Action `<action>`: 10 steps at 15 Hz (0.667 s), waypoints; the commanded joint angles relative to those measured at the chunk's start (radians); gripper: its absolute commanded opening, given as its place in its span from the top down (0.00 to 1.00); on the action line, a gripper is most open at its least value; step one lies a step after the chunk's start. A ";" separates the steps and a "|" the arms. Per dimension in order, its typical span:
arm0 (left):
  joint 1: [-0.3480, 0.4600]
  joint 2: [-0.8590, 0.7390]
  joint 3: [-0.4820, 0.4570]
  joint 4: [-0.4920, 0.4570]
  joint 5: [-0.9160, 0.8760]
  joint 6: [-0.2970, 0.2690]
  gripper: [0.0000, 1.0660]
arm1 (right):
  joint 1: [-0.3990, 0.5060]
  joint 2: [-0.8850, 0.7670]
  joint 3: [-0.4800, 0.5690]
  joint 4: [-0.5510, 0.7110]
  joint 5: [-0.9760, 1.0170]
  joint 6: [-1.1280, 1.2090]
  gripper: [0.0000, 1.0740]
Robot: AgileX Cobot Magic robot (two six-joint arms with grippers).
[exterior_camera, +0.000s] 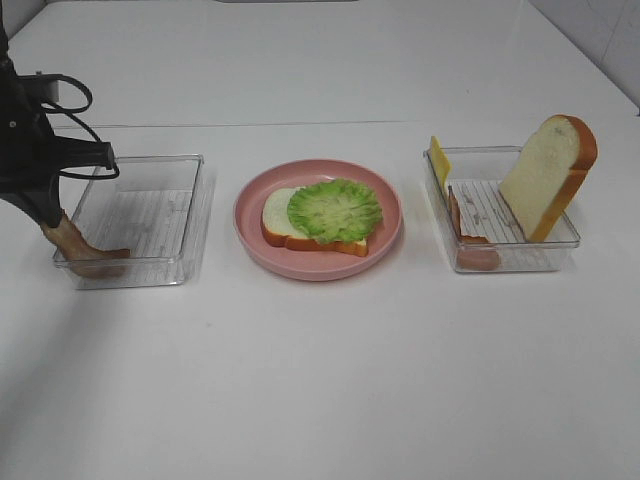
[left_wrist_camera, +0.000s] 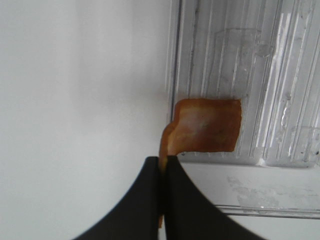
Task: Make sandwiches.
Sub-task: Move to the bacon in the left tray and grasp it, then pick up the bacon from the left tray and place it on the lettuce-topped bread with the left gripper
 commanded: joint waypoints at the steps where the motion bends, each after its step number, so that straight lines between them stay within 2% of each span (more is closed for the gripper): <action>1: -0.001 -0.004 0.006 -0.010 -0.012 0.009 1.00 | -0.003 -0.013 0.002 -0.003 -0.012 -0.004 0.29; 3: -0.001 -0.028 0.004 -0.037 -0.020 0.020 1.00 | -0.003 -0.013 0.002 -0.003 -0.012 -0.004 0.29; 8: -0.001 -0.107 -0.049 -0.195 -0.037 0.098 1.00 | -0.003 -0.013 0.002 -0.003 -0.012 -0.004 0.29; 10: -0.001 -0.116 -0.079 -0.308 -0.037 0.164 1.00 | -0.003 -0.013 0.002 -0.003 -0.012 -0.004 0.29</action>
